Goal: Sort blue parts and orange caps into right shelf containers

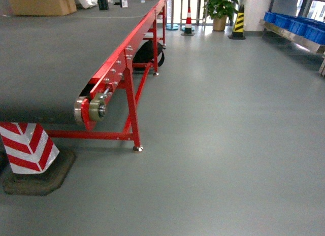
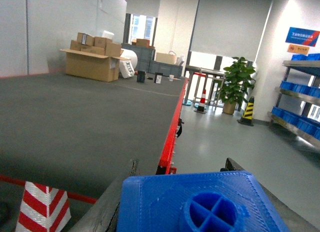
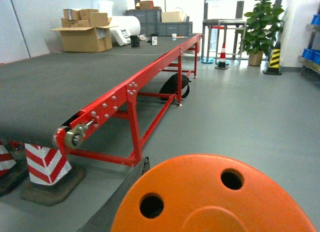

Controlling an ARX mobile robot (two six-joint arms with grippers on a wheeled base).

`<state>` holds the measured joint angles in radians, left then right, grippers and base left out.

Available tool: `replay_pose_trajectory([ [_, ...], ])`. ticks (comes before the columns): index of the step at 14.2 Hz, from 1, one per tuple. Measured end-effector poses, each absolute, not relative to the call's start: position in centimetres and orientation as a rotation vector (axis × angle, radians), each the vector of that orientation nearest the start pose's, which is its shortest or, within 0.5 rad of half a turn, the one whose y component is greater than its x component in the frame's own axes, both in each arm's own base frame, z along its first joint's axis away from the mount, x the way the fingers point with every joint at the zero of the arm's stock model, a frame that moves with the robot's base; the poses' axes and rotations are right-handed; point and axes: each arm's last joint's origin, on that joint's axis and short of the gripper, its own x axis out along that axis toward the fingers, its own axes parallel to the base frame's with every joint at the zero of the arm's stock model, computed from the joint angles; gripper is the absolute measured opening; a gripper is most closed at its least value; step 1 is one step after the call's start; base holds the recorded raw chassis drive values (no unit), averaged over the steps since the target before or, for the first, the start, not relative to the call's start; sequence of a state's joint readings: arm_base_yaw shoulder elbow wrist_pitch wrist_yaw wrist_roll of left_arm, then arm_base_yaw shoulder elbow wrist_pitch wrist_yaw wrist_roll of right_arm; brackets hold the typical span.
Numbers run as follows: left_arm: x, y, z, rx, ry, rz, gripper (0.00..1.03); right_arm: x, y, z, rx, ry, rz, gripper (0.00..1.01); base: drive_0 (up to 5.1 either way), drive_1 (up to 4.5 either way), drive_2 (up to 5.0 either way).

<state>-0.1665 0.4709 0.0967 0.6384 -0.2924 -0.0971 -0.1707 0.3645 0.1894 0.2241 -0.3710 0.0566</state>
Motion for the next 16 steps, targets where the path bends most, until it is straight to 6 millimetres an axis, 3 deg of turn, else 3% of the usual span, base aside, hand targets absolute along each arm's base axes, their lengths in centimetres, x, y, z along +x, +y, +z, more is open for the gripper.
replay_pose_trajectory([
  [16, 12.65, -1.28, 21.43, -0.156, -0.261, 0.113, 0.43, 11.97, -1.0, 21.89, 0.043, -0.044, 0.202, 0.42, 4.9, -1.37, -3.3],
])
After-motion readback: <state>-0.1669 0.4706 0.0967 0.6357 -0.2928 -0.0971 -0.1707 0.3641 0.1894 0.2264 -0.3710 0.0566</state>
